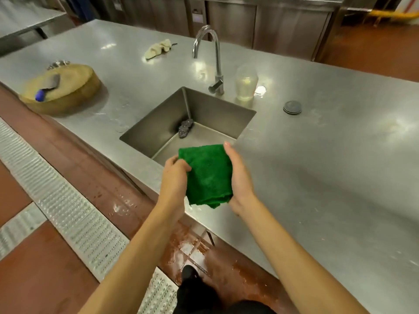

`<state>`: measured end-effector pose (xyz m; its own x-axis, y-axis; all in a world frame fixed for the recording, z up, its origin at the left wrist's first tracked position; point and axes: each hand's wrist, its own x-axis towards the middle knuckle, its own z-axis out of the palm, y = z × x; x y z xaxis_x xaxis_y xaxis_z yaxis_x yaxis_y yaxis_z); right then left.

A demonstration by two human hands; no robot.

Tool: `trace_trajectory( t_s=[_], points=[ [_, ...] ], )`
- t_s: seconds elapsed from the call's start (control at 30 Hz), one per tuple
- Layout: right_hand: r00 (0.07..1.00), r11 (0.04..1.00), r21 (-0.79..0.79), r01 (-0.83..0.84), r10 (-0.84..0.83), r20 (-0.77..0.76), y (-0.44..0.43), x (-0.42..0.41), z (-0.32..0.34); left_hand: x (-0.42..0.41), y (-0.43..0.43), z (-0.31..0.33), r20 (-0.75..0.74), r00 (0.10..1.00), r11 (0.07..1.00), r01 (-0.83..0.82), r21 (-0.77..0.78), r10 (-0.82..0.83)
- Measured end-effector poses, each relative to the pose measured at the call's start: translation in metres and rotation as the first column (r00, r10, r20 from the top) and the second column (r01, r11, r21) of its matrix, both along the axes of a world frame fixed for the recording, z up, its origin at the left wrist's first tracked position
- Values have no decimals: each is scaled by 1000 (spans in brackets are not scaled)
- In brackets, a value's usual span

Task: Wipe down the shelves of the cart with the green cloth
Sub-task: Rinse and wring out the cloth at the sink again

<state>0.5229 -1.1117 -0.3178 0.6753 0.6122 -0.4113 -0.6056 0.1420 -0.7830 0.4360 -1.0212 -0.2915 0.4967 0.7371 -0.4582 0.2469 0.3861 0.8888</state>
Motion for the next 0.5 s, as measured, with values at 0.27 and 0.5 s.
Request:
trace_trajectory(
  t_s=[0.27, 0.5],
  points=[
    [835, 970, 10, 242, -213, 507, 156, 9, 37, 59, 128, 12, 156, 968, 975, 210, -74, -197],
    [660, 918, 53, 394, -322, 678, 242, 61, 55, 114, 195, 31, 139, 990, 1000, 2, 18, -5]
  ],
)
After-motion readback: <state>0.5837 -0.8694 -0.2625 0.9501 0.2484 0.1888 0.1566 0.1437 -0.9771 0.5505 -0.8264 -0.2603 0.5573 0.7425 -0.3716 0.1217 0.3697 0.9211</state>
